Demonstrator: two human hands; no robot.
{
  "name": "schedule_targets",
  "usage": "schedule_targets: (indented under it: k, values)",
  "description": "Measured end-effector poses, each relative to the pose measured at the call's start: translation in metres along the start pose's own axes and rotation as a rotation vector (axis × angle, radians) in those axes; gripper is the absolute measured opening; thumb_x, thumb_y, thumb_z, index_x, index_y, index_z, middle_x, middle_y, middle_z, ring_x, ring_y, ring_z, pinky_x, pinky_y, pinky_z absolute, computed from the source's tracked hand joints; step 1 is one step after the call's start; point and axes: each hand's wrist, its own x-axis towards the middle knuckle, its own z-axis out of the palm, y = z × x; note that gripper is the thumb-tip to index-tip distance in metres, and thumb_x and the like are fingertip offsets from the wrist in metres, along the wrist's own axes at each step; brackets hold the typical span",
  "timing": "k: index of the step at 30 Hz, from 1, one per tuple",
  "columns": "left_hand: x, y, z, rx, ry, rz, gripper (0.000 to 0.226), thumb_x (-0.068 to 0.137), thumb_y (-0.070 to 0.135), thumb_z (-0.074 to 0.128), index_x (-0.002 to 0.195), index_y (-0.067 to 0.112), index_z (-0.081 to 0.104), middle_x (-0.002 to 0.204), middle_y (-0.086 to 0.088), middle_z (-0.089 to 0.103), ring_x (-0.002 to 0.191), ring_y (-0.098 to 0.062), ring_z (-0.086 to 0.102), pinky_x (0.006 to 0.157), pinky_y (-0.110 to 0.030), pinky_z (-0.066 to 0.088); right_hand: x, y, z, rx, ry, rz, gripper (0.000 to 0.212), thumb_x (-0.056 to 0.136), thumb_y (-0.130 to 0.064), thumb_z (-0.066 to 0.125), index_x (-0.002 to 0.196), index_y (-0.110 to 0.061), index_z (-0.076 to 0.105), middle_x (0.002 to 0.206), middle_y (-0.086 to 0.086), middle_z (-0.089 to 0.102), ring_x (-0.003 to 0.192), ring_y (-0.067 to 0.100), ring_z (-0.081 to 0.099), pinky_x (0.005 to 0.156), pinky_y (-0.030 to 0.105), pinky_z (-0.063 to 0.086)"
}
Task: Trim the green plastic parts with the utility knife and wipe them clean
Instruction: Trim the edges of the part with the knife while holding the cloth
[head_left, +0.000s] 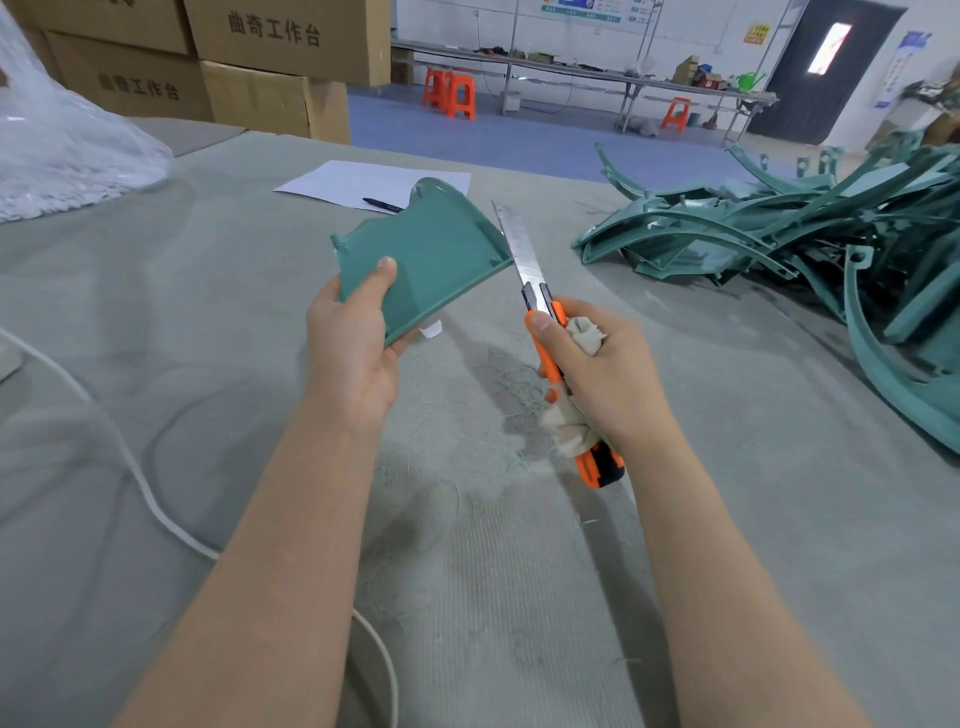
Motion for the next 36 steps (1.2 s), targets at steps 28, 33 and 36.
schedule_targets:
  k: [28, 33, 36]
  values:
    - [0.0, 0.001, 0.004, -0.088, 0.002, 0.013, 0.016, 0.098, 0.009, 0.049, 0.092, 0.015, 0.063, 0.08, 0.001, 0.072, 0.067, -0.009, 0.07, 0.052, -0.022, 0.053, -0.004, -0.003, 0.012, -0.019, -0.041, -0.039, 0.005, 0.092, -0.03, 0.065, 0.094, -0.034, 0.068, 0.057, -0.013, 0.056, 0.054, 0.008, 0.057, 0.054, 0.027, 0.05]
    - [0.001, 0.0, 0.004, -0.105, -0.013, 0.001, 0.017, 0.099, 0.01, 0.047, 0.094, 0.015, 0.063, 0.074, 0.003, 0.074, 0.068, -0.01, 0.071, 0.054, -0.023, 0.054, -0.005, -0.003, 0.011, 0.033, -0.052, -0.027, 0.008, 0.092, -0.028, 0.065, 0.087, -0.033, 0.069, 0.059, -0.007, 0.053, 0.055, 0.011, 0.054, 0.052, 0.027, 0.05]
    - [0.002, 0.0, 0.003, -0.116, -0.014, 0.002, 0.017, 0.099, 0.01, 0.047, 0.094, 0.014, 0.062, 0.074, 0.003, 0.074, 0.068, -0.01, 0.071, 0.055, -0.023, 0.054, -0.004, -0.001, 0.012, 0.029, -0.051, -0.027, 0.007, 0.092, -0.03, 0.065, 0.086, -0.034, 0.069, 0.058, -0.007, 0.053, 0.057, 0.013, 0.055, 0.055, 0.032, 0.051]
